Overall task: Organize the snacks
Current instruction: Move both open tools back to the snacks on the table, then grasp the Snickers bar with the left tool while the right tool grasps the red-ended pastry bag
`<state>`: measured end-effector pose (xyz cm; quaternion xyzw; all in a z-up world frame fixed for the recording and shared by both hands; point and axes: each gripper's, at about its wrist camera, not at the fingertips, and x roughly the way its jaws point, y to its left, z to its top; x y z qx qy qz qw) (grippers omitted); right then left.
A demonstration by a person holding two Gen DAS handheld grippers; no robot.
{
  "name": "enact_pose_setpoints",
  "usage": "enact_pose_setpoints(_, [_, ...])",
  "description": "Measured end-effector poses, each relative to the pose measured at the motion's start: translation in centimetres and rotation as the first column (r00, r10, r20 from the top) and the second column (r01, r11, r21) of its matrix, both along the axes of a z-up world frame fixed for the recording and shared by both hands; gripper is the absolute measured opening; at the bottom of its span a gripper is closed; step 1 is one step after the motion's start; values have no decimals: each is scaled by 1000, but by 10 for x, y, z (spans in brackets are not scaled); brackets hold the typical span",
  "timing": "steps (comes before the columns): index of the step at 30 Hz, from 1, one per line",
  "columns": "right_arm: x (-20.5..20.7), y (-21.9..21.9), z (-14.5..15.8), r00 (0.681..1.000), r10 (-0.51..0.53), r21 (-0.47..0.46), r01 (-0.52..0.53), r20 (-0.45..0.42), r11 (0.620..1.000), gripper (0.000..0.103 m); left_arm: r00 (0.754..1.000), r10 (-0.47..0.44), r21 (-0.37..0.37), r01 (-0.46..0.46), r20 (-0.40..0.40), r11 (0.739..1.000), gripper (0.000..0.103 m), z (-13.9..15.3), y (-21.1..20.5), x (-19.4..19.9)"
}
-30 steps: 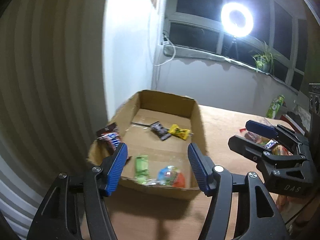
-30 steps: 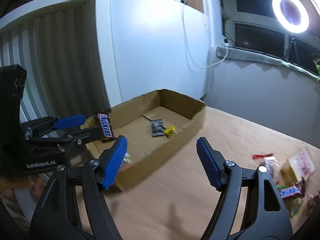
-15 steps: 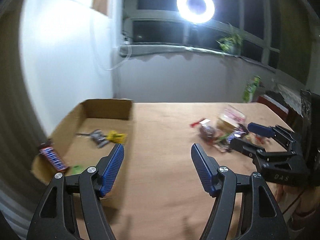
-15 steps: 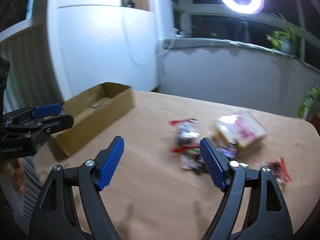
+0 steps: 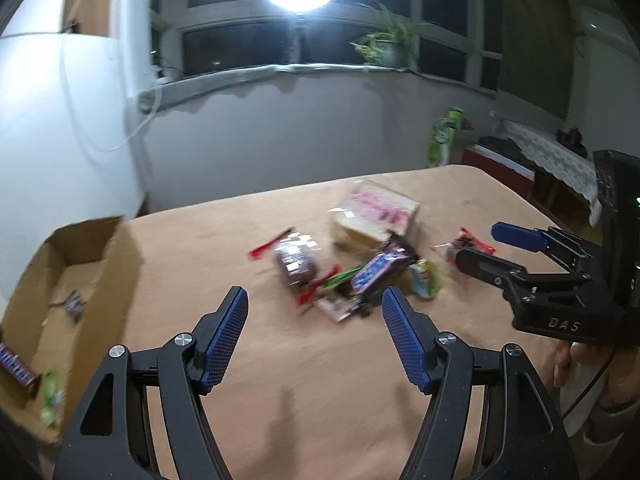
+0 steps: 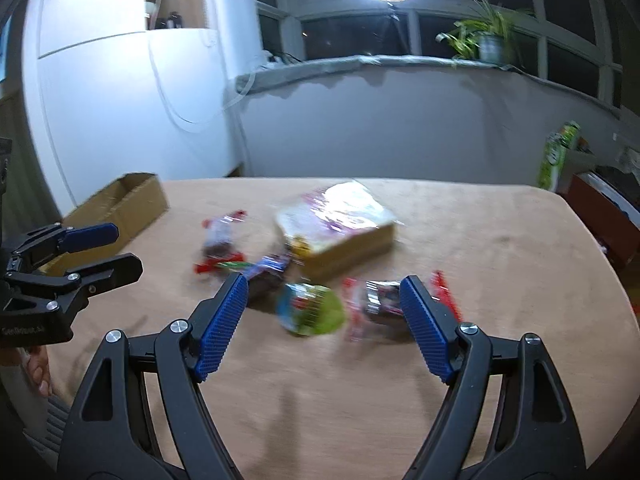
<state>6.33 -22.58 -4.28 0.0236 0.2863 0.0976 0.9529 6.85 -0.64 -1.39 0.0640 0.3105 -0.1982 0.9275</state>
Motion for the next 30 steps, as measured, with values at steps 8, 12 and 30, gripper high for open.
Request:
enact_pose_setpoints(8, [19,-32,-20,991,-62,-29,59,-122,998,81,987,-159,61,159,-5,985,69,-27,-54,26])
enact_pose_setpoints(12, [34,-37,-27,983,-56,-16,54,-173,998,81,977,-181,48,187,-115,981,69,-41,-59,47])
enact_pose_setpoints(30, [48,-38,-37,978,33,45,-24,-205,999,40,966,-192,13,197,-176,980,37,-46,-60,61])
